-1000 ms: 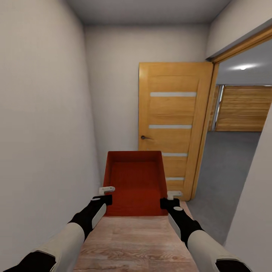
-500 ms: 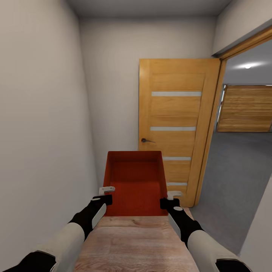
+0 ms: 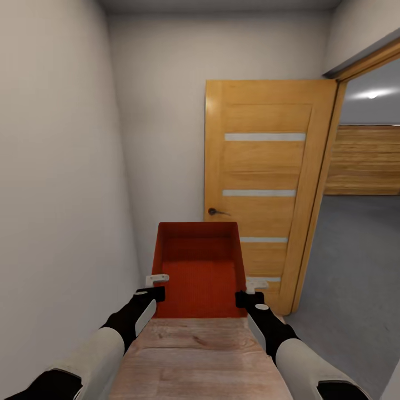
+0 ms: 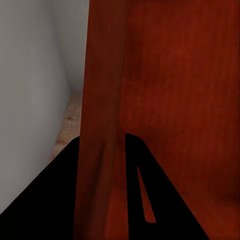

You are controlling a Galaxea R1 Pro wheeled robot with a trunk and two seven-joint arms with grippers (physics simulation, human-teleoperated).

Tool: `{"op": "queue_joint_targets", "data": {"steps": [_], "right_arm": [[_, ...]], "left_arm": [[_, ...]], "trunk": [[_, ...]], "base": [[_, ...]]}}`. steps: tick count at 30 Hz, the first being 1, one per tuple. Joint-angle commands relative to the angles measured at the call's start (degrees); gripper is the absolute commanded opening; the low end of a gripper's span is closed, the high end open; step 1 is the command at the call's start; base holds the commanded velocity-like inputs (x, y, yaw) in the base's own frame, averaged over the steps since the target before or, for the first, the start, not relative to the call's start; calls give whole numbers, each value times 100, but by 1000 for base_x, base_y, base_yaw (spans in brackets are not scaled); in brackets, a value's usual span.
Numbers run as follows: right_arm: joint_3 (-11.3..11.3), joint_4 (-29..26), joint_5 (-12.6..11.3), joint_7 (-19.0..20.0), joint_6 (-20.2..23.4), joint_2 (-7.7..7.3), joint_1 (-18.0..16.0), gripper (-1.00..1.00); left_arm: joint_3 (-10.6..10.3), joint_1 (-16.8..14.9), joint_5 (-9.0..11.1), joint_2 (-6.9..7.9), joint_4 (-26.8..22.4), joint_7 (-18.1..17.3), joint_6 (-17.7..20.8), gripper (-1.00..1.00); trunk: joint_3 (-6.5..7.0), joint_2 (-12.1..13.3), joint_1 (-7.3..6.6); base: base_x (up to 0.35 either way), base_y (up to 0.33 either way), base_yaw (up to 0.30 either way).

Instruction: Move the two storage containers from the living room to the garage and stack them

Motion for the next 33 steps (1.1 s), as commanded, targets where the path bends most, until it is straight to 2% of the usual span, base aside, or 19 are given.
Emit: {"op": "queue_joint_targets", "data": {"steps": [1, 7, 13, 33], "right_arm": [[-205, -39, 127, -119, 16, -13, -5, -100], [-205, -39, 128, -119, 18, -9, -5, -100], [-205, -39, 129, -119, 70, -1, -5, -100], [-205, -39, 129, -119, 87, 2, -5, -100]], "left_arm": [[-15, 3, 2, 25, -1, 81, 47, -100], [-15, 2, 0, 17, -9, 86, 46, -100], [-15, 0, 0, 17, -18, 89, 39, -100], [-15, 0, 0, 16, -19, 98, 39, -100]], "trunk": [[-2, -4, 5], [-2, -4, 5], [-2, -4, 5], [-2, -4, 5]], "base": [[323, 0, 0], [282, 0, 0], [36, 0, -77], [1, 0, -264]]}}
